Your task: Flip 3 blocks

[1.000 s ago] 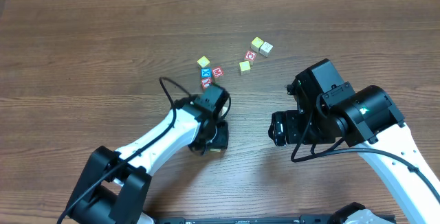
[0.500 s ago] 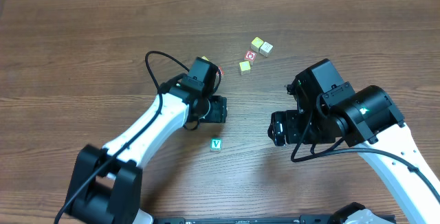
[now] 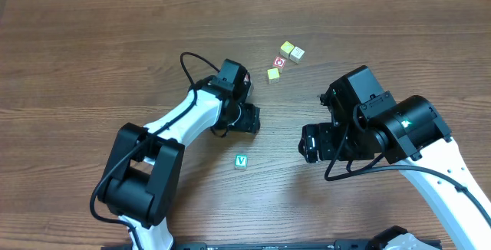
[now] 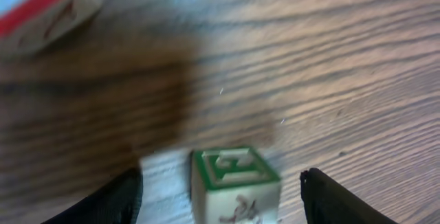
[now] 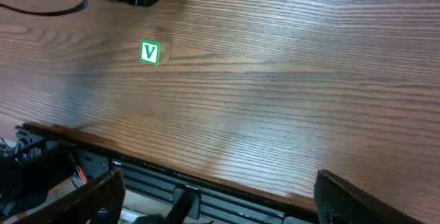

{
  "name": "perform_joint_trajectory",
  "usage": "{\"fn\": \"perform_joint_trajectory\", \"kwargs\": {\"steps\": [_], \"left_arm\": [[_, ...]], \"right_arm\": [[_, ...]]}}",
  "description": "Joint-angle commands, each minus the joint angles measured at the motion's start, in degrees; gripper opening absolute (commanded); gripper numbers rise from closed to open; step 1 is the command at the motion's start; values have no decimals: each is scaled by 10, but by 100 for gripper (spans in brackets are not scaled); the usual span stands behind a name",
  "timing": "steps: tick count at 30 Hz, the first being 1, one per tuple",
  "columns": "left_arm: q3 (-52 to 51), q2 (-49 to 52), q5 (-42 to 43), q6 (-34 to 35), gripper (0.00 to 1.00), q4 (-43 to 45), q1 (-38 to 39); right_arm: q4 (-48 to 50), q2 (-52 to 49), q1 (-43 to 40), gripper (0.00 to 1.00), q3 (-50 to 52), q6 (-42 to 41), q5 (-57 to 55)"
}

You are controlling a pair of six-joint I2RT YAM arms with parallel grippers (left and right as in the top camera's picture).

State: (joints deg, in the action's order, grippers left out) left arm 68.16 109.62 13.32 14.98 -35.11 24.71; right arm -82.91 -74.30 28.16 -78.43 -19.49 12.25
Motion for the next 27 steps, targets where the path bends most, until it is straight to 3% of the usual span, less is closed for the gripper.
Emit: {"fn": "perform_joint_trajectory", "kwargs": {"steps": [1,4,7,15,27], "left_arm": [[30,9,13,-22,63,-7,1],[40,9,14,-21,44,-16,1],[40,9,12,-19,32,-34,1],[40,9,-3,-19,36,-67,0],[41,9,-3,-19,16,-73,0]], "right_arm": [[5,6,1,89,-15,1,5],[8,6,1,90,-15,1,5],[8,6,1,90,-15,2,5],[11,6,1,91,-15,2,5],[12,6,1,91,-15,1,5]]}}
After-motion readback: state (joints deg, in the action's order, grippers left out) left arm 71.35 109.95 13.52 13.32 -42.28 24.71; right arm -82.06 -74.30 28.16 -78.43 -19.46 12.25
